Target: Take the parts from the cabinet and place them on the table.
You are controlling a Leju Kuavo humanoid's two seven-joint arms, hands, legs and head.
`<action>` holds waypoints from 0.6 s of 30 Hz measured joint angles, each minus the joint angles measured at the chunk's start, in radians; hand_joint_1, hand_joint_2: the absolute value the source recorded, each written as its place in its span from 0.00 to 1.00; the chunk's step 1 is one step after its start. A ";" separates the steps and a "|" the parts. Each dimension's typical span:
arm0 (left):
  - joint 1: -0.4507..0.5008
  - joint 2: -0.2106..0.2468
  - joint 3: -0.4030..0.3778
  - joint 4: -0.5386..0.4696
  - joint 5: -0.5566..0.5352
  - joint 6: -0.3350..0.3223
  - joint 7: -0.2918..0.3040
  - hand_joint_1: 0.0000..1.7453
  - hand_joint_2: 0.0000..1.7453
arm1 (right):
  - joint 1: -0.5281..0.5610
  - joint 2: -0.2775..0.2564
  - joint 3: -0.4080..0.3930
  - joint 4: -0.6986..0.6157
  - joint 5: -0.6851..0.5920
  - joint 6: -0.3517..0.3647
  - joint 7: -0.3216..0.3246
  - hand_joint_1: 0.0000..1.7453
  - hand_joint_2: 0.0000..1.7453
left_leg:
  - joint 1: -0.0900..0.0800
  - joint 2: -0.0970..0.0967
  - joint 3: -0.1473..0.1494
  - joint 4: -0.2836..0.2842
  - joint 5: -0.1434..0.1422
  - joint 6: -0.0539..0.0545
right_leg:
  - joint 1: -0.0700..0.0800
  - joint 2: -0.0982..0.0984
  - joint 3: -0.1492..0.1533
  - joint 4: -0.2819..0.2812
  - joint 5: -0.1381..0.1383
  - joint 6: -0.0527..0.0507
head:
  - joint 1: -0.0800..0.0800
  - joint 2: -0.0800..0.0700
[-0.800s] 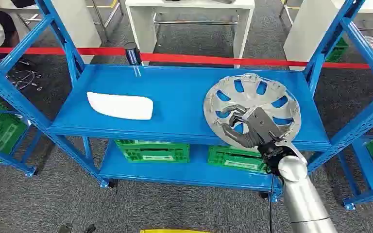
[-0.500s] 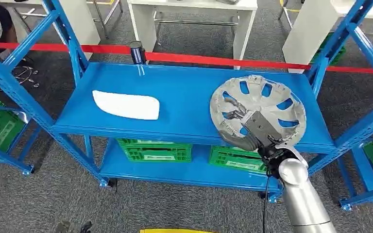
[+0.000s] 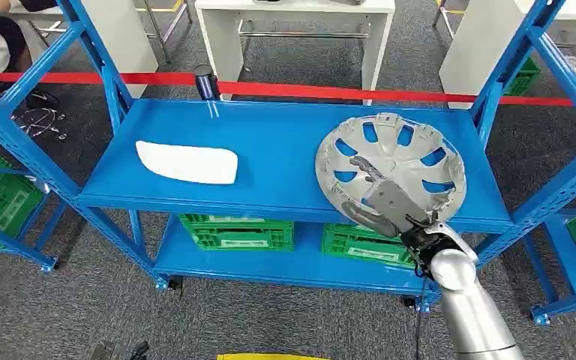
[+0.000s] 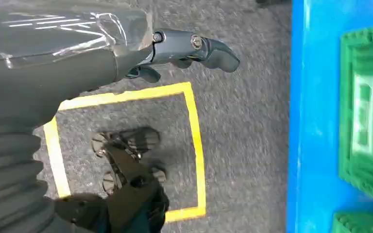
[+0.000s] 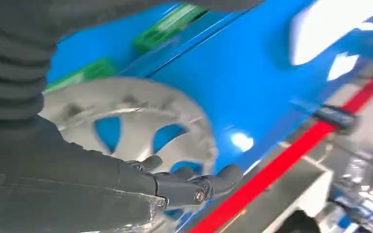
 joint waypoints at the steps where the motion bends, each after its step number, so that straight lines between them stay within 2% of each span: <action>1: 0.000 0.000 0.000 0.000 -0.002 0.001 0.000 0.00 0.00 | -0.001 -0.001 0.011 0.000 0.046 -0.003 0.014 0.00 1.00 | 0.002 0.000 -0.041 0.089 -0.042 -0.004 | 0.002 0.000 -0.002 0.000 -0.001 -0.001 | 0.001 0.000; 2: 0.000 0.000 0.001 0.001 -0.004 0.003 0.000 0.00 0.00 | 0.000 -0.002 0.022 0.001 0.092 -0.007 0.032 0.00 1.00 | 0.003 0.000 -0.080 0.171 -0.072 -0.006 | 0.003 0.000 -0.003 0.001 -0.001 -0.001 | 0.000 0.000; 3: 0.000 0.000 0.001 0.003 -0.005 0.004 0.000 0.00 0.00 | -0.001 -0.003 0.034 0.003 0.136 -0.011 0.049 0.00 1.00 | 0.004 0.000 -0.102 0.215 -0.080 -0.006 | 0.005 0.000 -0.003 0.001 -0.001 -0.001 | 0.001 0.000; 4: 0.000 0.000 0.001 0.005 -0.005 0.005 0.000 0.00 0.00 | -0.003 -0.003 0.045 0.005 0.189 -0.016 0.069 0.00 1.00 | 0.004 0.000 -0.100 0.209 -0.063 -0.004 | 0.006 0.000 -0.002 0.001 -0.001 -0.001 | 0.000 0.000; 5: -0.001 0.000 0.002 0.007 -0.006 0.007 0.000 0.00 0.00 | -0.008 -0.004 0.059 0.007 0.247 -0.017 0.089 0.00 1.00 | 0.003 0.000 -0.076 0.156 -0.029 -0.001 | 0.007 0.001 -0.001 0.001 -0.001 -0.001 | 0.001 0.000; 7: -0.005 0.000 0.005 0.008 -0.006 0.010 0.000 0.00 0.00 | -0.026 -0.005 0.092 0.015 0.373 -0.016 0.126 0.00 1.00 | 0.001 0.000 0.021 -0.036 0.061 0.014 | 0.010 0.004 0.002 0.000 -0.001 -0.001 | 0.001 0.000; 8: -0.009 0.002 0.007 0.008 -0.006 0.011 0.001 0.00 0.00 | -0.039 -0.005 0.110 0.021 0.432 -0.016 0.139 0.00 1.00 | -0.004 -0.001 0.053 -0.097 0.059 0.024 | 0.009 0.004 0.001 0.000 0.000 0.000 | 0.002 0.000; 9: -0.013 0.000 0.008 0.008 -0.010 0.010 0.003 0.00 0.00 | -0.052 -0.005 0.127 0.032 0.491 -0.012 0.150 0.00 1.00 | -0.010 0.001 0.055 -0.102 0.059 0.026 | 0.017 0.004 -0.004 0.001 0.002 0.004 | 0.003 0.000; 10: -0.016 -0.001 0.008 0.008 -0.010 0.009 0.005 0.00 0.00 | -0.059 -0.005 0.144 0.045 0.548 -0.009 0.162 0.00 1.00 | -0.013 0.001 0.052 -0.101 0.059 0.027 | 0.012 0.004 -0.006 0.000 0.003 0.007 | -0.003 0.000; 12: -0.017 -0.001 0.010 0.008 -0.012 0.006 0.013 0.00 0.00 | -0.061 -0.004 0.171 0.060 0.621 -0.008 0.174 0.00 1.00 | -0.014 0.000 0.051 -0.105 0.063 0.034 | 0.011 0.003 -0.004 -0.006 0.008 0.015 | -0.003 0.000; 13: -0.017 -0.003 0.010 0.008 -0.013 0.006 0.015 0.00 0.00 | -0.064 -0.003 0.181 0.066 0.651 -0.008 0.178 0.00 1.00 | -0.004 0.002 0.066 -0.125 0.075 0.042 | 0.015 0.003 -0.007 -0.003 0.004 0.021 | -0.002 0.000; 14: -0.020 -0.007 0.011 0.008 -0.014 0.006 0.018 0.00 0.00 | -0.068 -0.003 0.186 0.077 0.674 -0.008 0.178 0.00 1.00 | -0.004 0.003 0.069 -0.132 0.080 0.045 | 0.014 0.001 -0.020 0.017 -0.009 0.020 | 0.001 0.000; 15: -0.023 -0.006 0.011 0.008 -0.014 0.007 0.019 0.00 0.00 | -0.076 -0.002 0.190 0.089 0.691 -0.008 0.180 0.00 1.00 | -0.004 0.003 0.066 -0.133 0.083 0.050 | 0.013 0.001 -0.046 0.073 -0.039 0.014 | 0.003 0.000; 17: -0.028 -0.007 0.011 0.008 -0.014 0.010 0.021 0.00 0.00 | -0.078 -0.001 0.201 0.111 0.710 -0.009 0.181 0.00 1.00 | -0.005 0.002 0.063 -0.132 0.083 0.051 | 0.010 0.001 -0.130 0.249 -0.104 0.009 | 0.002 0.000; 18: -0.029 -0.007 0.011 0.010 -0.014 0.015 0.022 0.00 0.00 | -0.079 0.001 0.204 0.124 0.719 -0.011 0.183 0.00 1.00 | -0.006 0.001 0.063 -0.131 0.083 0.051 | 0.010 0.001 -0.159 0.307 -0.117 0.013 | 0.003 0.000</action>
